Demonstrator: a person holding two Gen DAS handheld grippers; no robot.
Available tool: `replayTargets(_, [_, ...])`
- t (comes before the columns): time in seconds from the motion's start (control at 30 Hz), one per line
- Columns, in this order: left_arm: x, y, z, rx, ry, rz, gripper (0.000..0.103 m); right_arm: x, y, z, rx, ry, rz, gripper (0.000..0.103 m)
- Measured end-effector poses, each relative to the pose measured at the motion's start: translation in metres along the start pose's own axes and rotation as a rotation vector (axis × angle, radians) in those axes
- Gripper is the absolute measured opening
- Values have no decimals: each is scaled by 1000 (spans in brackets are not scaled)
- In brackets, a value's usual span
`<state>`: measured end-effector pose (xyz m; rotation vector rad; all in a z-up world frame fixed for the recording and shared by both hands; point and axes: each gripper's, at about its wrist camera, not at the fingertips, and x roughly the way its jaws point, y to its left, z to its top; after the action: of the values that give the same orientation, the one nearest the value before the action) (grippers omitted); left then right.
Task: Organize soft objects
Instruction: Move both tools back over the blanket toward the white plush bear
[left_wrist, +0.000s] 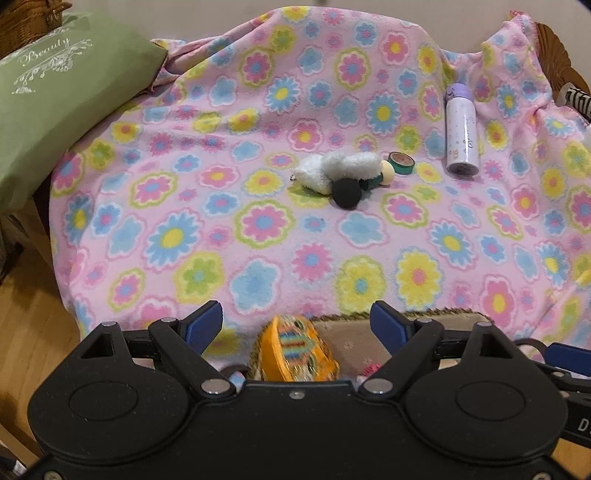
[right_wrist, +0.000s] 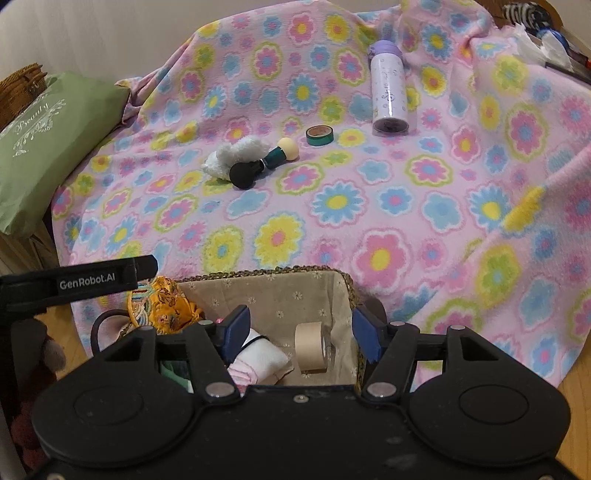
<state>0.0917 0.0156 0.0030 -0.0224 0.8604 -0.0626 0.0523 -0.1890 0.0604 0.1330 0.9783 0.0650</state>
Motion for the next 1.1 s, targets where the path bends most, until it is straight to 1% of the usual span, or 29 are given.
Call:
replayTargets(0.2, [15,10,20,14,-14,56,84,8,1,24,-46,-27,-20,63])
replayTargets(0.33, [32,17,32,25,0,86,84,17,-2,41,-76,-53,-30,66])
replayTargets(0.57, [61,22,49,55,24,121,84,43,-12,71,-107,-45,-59,67])
replayTargets(0.8, [87,19,63,102,19,121,85,64,-18,91,-127,-46,-61,69])
replayTargets(1.1, [126,17,79,108,6,103,85,102,-25,108,-131,-16,-61,70])
